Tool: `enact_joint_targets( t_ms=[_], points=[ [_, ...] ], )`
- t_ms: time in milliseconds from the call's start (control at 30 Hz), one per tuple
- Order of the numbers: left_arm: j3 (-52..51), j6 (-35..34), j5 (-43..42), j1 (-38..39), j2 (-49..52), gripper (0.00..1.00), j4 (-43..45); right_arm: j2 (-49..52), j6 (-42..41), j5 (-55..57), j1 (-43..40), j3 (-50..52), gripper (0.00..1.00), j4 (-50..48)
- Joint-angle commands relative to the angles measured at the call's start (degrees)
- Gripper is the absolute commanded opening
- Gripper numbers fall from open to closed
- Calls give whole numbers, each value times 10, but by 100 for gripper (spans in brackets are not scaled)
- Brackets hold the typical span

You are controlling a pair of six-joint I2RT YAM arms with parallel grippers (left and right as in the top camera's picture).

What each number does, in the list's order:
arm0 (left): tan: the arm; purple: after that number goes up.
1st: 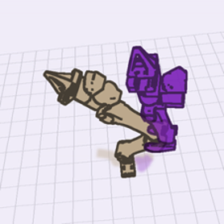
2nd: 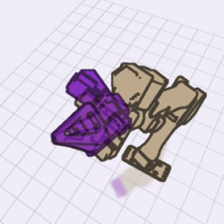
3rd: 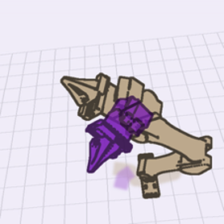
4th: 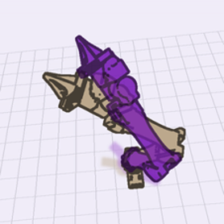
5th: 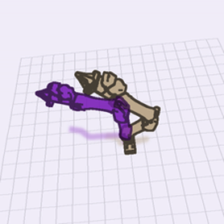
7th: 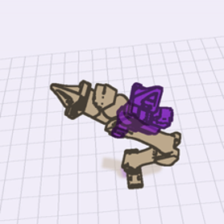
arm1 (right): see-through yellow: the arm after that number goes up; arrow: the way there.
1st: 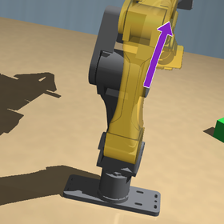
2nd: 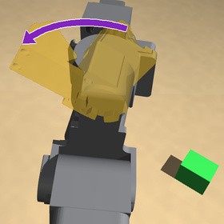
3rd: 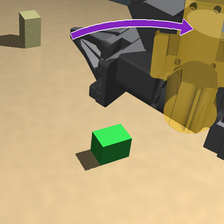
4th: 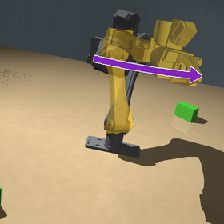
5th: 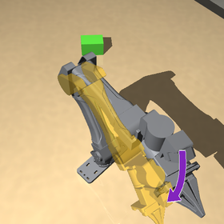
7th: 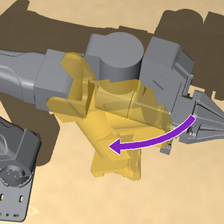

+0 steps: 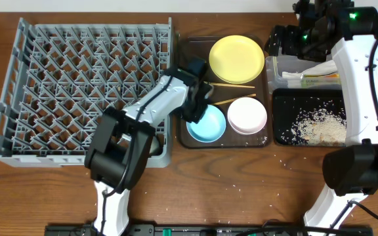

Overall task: Sort waste into correct bins and load items into the dishwasher
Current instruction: 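Lift the light-blue bowl and place it upright in the dish rack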

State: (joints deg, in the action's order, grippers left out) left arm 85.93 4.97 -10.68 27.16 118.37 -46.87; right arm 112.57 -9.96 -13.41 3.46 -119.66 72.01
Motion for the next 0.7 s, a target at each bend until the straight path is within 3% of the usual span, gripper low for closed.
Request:
enact_joint_targets(
  t_ms=[0,267,367,667],
  points=[
    [24,-75,24,-40,-78,7,-6,-2,8,-1,3,-2,99,0],
    [24,-77,62,-64,-181,7,19,-2,8,-1,3,-2,99,0],
    [24,-77,174,-64,-201,7,30,-2,8,-1,3,-2,99,0],
    [13,-139,628,-80,-193,7,81,-2,8,-1,3,-2,99,0]
  ],
)
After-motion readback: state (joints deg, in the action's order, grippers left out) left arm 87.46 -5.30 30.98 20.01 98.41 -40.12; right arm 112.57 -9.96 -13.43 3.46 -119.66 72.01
